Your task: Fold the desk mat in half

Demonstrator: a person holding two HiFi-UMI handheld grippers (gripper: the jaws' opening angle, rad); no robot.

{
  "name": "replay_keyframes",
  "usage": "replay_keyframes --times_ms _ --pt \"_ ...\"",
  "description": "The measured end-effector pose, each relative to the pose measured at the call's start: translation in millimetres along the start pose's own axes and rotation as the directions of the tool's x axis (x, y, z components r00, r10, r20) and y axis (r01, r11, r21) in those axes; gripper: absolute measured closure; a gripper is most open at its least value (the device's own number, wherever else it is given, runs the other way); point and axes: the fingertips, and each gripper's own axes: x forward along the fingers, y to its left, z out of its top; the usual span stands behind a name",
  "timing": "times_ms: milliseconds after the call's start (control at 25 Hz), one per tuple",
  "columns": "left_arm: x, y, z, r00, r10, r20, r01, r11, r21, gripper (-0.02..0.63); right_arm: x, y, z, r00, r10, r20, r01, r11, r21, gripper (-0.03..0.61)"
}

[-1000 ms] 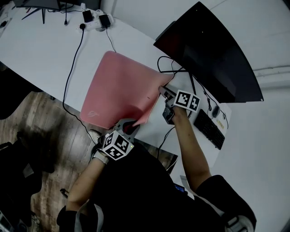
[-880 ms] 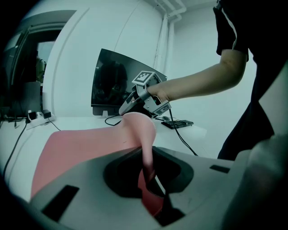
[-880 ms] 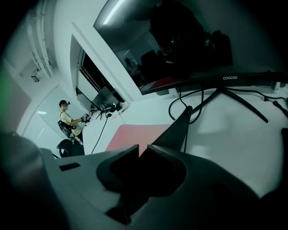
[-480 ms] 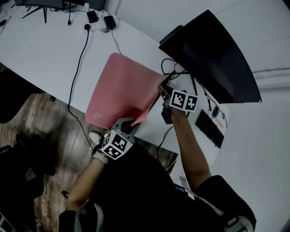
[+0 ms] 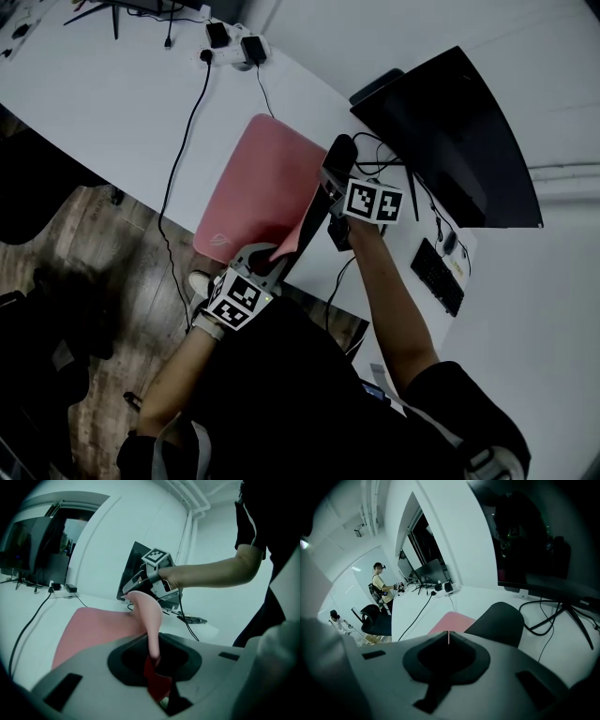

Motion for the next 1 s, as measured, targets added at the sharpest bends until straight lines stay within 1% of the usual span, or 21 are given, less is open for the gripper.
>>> replay_keyframes --times_ms 80,320,480,760,1000 --pt "-5.2 6.1 -2.1 1.000 0.007 0.002 -0.007 1.000 -0.018 0.549 10.6 11.2 1.9 1.000 0.012 -0.014 -0.012 1.000 -0.018 0.557" --pt "-17.4 19.0 -5.7 0.999 0.050 0.004 -0.050 0.998 -0.033 0.549 37.6 36.4 1.4 0.998 0.041 -0.050 -0.044 0.997 -0.062 0.558" --pt "-27.2 36.9 -8.4 0.994 0.106 0.027 -0.103 0.991 -0.088 0.549 50.0 45.9 -1.7 0.995 0.063 -0.071 -0.069 0.995 -0.077 0.557" --pt "-47.3 69.0 -21.6 0.974 0.224 0.021 -0.217 0.958 -0.186 0.549 64.3 51.5 -8.3 0.988 0.106 -0.109 -0.117 0.989 -0.093 0.557" --pt "-57.8 83.3 -31.0 0.958 0.288 0.009 -0.279 0.935 -0.219 0.549 70.4 57.1 -10.6 0.981 0.130 -0.142 -0.147 0.982 -0.118 0.557"
